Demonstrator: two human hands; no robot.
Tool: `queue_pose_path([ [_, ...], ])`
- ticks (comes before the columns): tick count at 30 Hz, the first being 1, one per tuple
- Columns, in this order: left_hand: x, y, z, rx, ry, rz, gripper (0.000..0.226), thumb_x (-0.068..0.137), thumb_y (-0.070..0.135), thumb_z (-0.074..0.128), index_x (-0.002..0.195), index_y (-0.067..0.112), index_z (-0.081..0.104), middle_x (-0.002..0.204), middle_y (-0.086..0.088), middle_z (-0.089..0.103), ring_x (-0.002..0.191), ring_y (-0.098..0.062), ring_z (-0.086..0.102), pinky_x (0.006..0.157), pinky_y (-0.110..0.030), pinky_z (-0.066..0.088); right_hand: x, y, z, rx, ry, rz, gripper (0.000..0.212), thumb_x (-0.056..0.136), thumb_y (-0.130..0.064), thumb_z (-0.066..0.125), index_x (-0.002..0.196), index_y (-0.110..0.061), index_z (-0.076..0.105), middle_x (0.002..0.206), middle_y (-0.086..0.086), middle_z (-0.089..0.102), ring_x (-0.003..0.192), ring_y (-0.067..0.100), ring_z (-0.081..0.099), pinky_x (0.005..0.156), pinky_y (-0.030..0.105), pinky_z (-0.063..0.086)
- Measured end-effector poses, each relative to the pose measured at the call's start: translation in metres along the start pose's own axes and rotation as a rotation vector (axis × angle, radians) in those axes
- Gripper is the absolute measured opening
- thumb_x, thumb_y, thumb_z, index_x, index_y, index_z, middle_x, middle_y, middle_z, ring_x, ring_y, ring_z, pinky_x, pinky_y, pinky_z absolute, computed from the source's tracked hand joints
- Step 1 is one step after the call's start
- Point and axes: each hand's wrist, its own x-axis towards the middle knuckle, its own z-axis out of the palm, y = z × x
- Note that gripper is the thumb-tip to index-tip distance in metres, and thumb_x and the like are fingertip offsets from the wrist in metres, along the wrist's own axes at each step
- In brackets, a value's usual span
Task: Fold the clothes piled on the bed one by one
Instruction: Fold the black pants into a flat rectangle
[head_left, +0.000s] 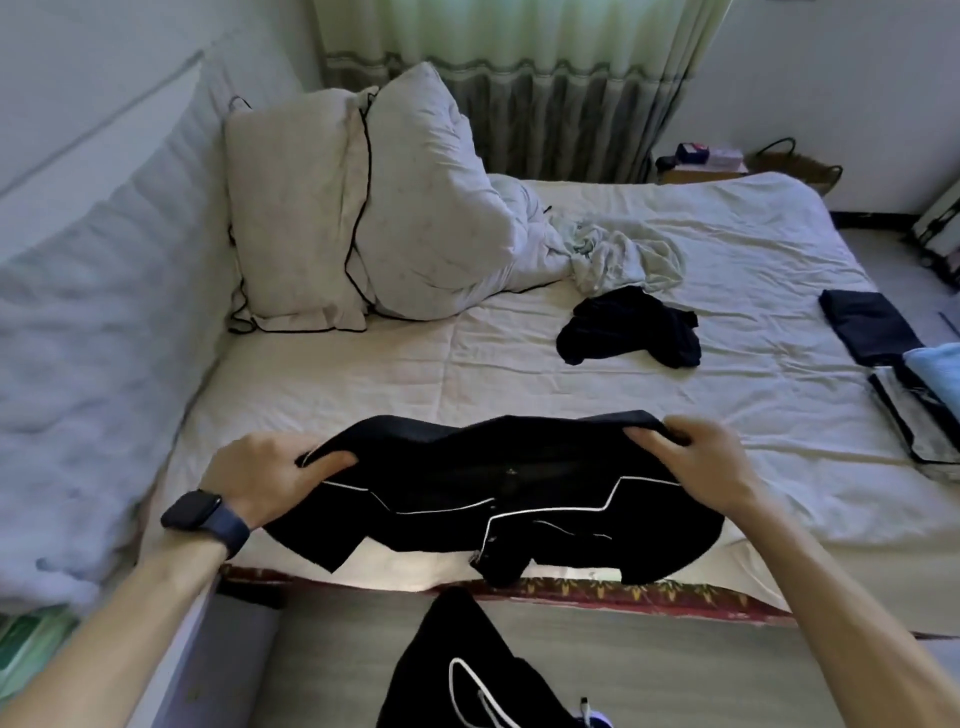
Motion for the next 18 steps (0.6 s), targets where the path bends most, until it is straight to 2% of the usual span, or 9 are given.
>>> queue_pose_path([
  [2, 0.019, -0.015, -0.002, -0.091, -0.021, -0.104, 0.068, 0.081, 0.086, 0.04, 0.055, 0.025, 0.055, 0.051, 0.006, 0.055, 0.052, -0.011, 0.053, 0.052, -0.034, 0.04, 0.017, -0.01, -0.003, 0.025, -0.024, 0.017, 0.062, 0.082, -0.067, 0.069, 0.053, -0.024, 0.034, 0.048, -0.009, 0.029, 0.044, 0.006, 0.034, 0.047, 0.022, 0.025],
  [4, 0.053, -0.023, 0.003, -0.118, -0.034, -0.175, 0.059, 0.084, 0.077, 0.049, 0.057, 0.026, 0.063, 0.051, 0.006, 0.058, 0.056, -0.013, 0.057, 0.058, -0.036, 0.045, 0.048, -0.02, 0.007, -0.008, -0.036, 0.048, 0.063, 0.078, -0.074, 0.062, 0.055, -0.022, 0.032, 0.051, -0.01, 0.028, 0.046, 0.005, 0.034, 0.05, 0.024, 0.025],
  [8, 0.145, -0.049, 0.022, -0.068, -0.068, -0.199, 0.06, 0.085, 0.076, 0.047, 0.064, 0.022, 0.06, 0.051, 0.007, 0.056, 0.054, -0.016, 0.055, 0.053, -0.036, 0.042, 0.129, -0.032, 0.045, -0.089, -0.006, 0.089, 0.057, 0.085, -0.067, 0.058, 0.062, -0.019, 0.036, 0.051, -0.01, 0.033, 0.047, 0.008, 0.038, 0.054, 0.034, 0.03],
  [12, 0.26, -0.101, 0.061, -0.046, -0.089, -0.141, 0.055, 0.083, 0.083, 0.034, 0.068, 0.035, 0.056, 0.05, 0.004, 0.053, 0.053, -0.014, 0.053, 0.048, -0.031, 0.035, 0.235, -0.019, 0.085, -0.247, -0.053, 0.173, 0.037, 0.094, -0.051, 0.057, 0.068, -0.027, 0.047, 0.055, -0.011, 0.053, 0.058, 0.004, 0.054, 0.054, 0.031, 0.031],
  [14, 0.324, -0.127, 0.097, -0.021, -0.109, -0.106, 0.058, 0.082, 0.085, 0.029, 0.066, 0.036, 0.056, 0.051, 0.006, 0.052, 0.053, -0.013, 0.053, 0.048, -0.029, 0.033, 0.297, -0.009, 0.113, -0.388, -0.06, 0.207, 0.027, 0.096, -0.048, 0.054, 0.077, -0.029, 0.051, 0.065, -0.009, 0.057, 0.067, 0.009, 0.059, 0.055, 0.032, 0.032],
  [15, 0.357, -0.139, 0.118, 0.002, -0.125, -0.083, 0.064, 0.081, 0.085, 0.027, 0.065, 0.031, 0.057, 0.053, 0.007, 0.053, 0.056, -0.014, 0.054, 0.049, -0.03, 0.036, 0.328, -0.003, 0.131, -0.472, -0.042, 0.208, 0.025, 0.098, -0.048, 0.051, 0.083, -0.029, 0.053, 0.072, -0.009, 0.06, 0.077, 0.019, 0.063, 0.058, 0.033, 0.033],
  [18, 0.45, -0.163, 0.184, 0.091, -0.186, -0.042, 0.07, 0.084, 0.082, 0.029, 0.063, 0.021, 0.055, 0.063, 0.005, 0.054, 0.072, -0.027, 0.061, 0.061, -0.035, 0.048, 0.413, 0.02, 0.185, -0.661, 0.099, 0.21, 0.032, 0.105, -0.048, 0.039, 0.107, -0.022, 0.059, 0.1, 0.0, 0.065, 0.099, 0.033, 0.063, 0.073, 0.036, 0.037],
])
